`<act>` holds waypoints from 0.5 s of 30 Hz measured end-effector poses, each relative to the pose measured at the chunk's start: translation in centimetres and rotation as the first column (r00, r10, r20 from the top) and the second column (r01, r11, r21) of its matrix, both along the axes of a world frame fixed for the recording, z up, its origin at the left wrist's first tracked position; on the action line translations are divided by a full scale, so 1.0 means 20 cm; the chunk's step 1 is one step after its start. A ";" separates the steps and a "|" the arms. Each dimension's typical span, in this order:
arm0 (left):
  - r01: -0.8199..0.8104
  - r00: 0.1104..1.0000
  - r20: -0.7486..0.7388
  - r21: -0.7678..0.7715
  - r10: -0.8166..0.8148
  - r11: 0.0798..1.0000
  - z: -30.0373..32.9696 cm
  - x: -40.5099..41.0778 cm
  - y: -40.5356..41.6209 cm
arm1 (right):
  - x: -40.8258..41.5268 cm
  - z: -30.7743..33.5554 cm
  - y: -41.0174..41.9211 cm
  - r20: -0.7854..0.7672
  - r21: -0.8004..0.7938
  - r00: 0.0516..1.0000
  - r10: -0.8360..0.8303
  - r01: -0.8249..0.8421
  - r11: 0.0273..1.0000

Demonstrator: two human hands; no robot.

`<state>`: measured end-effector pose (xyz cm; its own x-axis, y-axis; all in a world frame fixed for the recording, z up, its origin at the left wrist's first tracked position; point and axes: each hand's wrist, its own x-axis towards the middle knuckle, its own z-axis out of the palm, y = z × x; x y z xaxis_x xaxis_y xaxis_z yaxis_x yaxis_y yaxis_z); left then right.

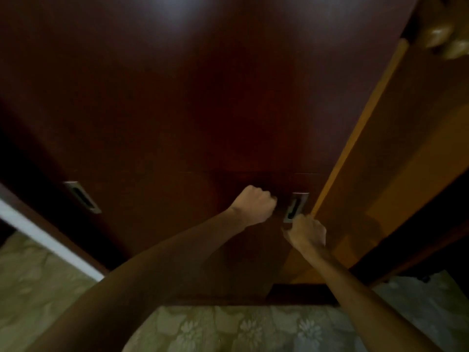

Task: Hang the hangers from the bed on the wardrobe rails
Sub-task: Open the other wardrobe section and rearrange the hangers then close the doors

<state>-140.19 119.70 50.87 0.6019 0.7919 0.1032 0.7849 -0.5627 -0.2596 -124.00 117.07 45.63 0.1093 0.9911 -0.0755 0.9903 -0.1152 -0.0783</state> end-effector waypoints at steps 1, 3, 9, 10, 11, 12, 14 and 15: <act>-0.052 0.998 0.039 -0.008 0.052 0.999 -0.02 -0.09 -0.02 | -0.06 0.00 -0.02 -0.023 -0.013 0.999 0.046 -0.046 0.999; -0.167 0.980 0.109 0.007 0.165 0.986 -0.06 -0.28 -0.07 | -0.21 0.00 -0.04 -0.063 -0.029 0.987 0.147 -0.149 0.988; -0.549 0.829 0.132 0.003 0.544 0.836 -0.06 -1.03 -0.32 | -0.81 0.04 -0.15 -0.192 -0.064 0.908 0.371 -0.389 0.919; -0.617 0.778 0.144 -0.007 0.611 0.787 -0.06 -1.16 -0.36 | -0.91 0.05 -0.18 -0.202 -0.057 0.900 0.387 -0.405 0.912; -0.681 0.720 0.162 -0.021 0.675 0.732 -0.05 -1.30 -0.40 | -1.03 0.06 -0.20 -0.204 -0.047 0.892 0.403 -0.420 0.906; -0.740 0.657 0.178 -0.036 0.733 0.672 -0.05 -1.44 -0.44 | -1.15 0.06 -0.22 -0.206 -0.032 0.883 0.421 -0.436 0.899; -0.828 0.528 0.221 -0.080 0.820 0.555 -0.06 -1.70 -0.50 | -1.41 0.08 -0.25 -0.229 0.008 0.863 0.450 -0.461 0.887; -0.857 0.460 0.268 -0.114 0.847 0.502 -0.07 -1.82 -0.51 | -1.56 0.09 -0.26 -0.241 0.028 0.852 0.464 -0.472 0.881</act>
